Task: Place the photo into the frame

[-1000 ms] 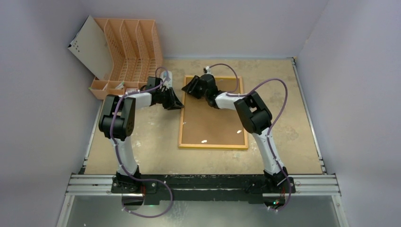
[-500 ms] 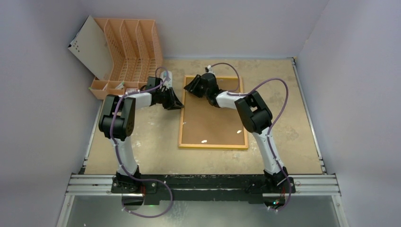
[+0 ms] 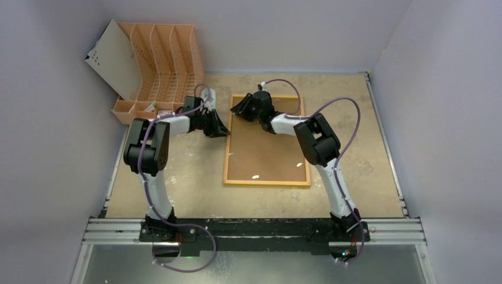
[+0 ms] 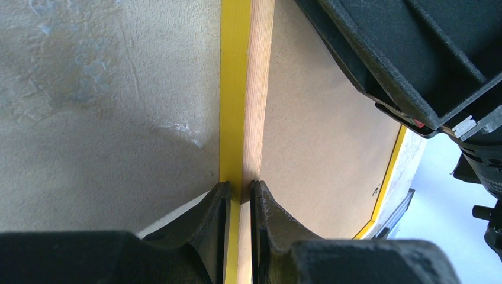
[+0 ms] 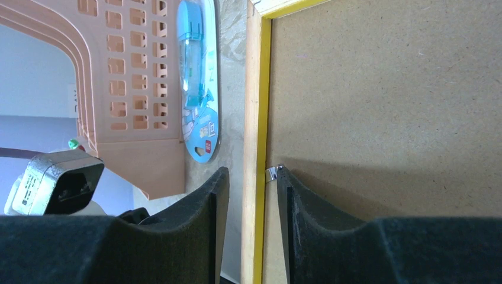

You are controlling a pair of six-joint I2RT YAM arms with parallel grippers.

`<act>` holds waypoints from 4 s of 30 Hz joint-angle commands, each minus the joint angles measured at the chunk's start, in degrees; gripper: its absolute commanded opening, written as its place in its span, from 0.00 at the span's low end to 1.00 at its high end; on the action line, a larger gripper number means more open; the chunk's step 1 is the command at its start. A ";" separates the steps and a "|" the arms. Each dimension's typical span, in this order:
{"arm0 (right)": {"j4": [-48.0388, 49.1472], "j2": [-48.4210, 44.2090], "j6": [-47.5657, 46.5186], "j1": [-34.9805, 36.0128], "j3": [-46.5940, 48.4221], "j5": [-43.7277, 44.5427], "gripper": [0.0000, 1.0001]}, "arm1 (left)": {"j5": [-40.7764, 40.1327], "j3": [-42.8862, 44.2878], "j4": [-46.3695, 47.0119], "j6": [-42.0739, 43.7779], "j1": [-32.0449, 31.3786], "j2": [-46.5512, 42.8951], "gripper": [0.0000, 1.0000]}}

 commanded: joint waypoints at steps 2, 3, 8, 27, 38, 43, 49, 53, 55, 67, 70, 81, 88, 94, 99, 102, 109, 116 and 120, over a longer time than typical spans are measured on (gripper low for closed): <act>1.01 0.15 1.41 0.38 -1.55 0.81 0.38 | -2.61 -2.32 -3.81 0.35 -1.06 2.46 0.13; 1.22 -0.31 1.96 0.40 -2.32 0.86 0.37 | -2.63 -2.32 -3.67 0.28 -1.06 2.48 0.12; 1.13 -2.98 2.58 0.53 -5.30 3.54 0.33 | -2.64 -2.39 -3.62 0.09 -1.02 2.61 0.12; 3.01 0.96 5.25 0.93 -1.89 -2.18 0.34 | -3.02 -2.59 -3.76 0.26 -1.09 2.28 0.12; 0.16 3.01 4.60 0.85 0.92 2.92 0.34 | -3.43 -3.15 -3.70 -0.10 -1.01 1.81 0.12; -0.54 4.40 4.75 0.92 2.63 7.85 0.32 | -3.00 -3.99 -3.37 -0.67 -1.02 1.54 0.12; 0.50 1.50 2.15 0.85 1.77 6.35 0.33 | -3.34 -3.96 -3.73 -0.74 -1.08 0.83 0.12; 5.70 -9.77 -5.33 0.60 -5.20 2.05 0.41 | -4.47 -1.69 -5.51 0.16 -1.03 0.23 0.14; 4.08 -14.67 -8.64 0.52 -6.74 0.48 0.44 | -4.82 -0.28 -6.20 0.54 -1.03 -0.10 0.17; -14.54 -38.05 -17.71 -0.39 -27.48 3.59 0.44 | -2.48 -0.86 -4.80 6.42 -1.01 -3.86 0.43; -14.22 -40.06 -15.90 -1.15 -30.58 3.62 0.44 | -1.60 -2.06 -4.82 5.78 -1.17 -3.54 0.43; -21.69 -38.01 -34.07 1.73 -30.99 -9.91 0.36 | -5.78 -8.11 -5.56 5.12 -3.93 -6.20 0.32; -26.87 -36.05 -36.44 6.29 -33.01 -8.99 0.30 | -10.63 -7.42 -8.69 4.66 -4.09 -5.60 0.22; -31.95 -33.86 -38.04 8.19 -33.26 -10.74 0.25 | -11.15 -7.18 -9.33 4.48 -4.09 -5.34 0.17; -36.86 -34.11 -38.78 8.97 -33.69 -9.10 0.22 | -10.28 -6.47 -10.28 4.22 -4.09 -4.72 0.16; -39.76 -34.80 -39.19 9.06 -33.86 -9.10 0.22 | -9.99 -6.21 -10.37 4.15 -4.09 -4.71 0.16; -45.14 -35.12 -40.80 9.28 -34.42 -9.29 0.20 | -10.03 -5.70 -10.65 4.00 -4.09 -4.45 0.15; -46.99 -34.40 -42.14 9.29 -34.66 -11.60 0.19 | -10.19 -5.92 -10.61 3.87 -4.09 -4.27 0.15; -47.71 -33.93 -42.66 9.31 -34.73 -12.76 0.19 | -10.53 -6.00 -10.71 3.69 -4.09 -4.41 0.15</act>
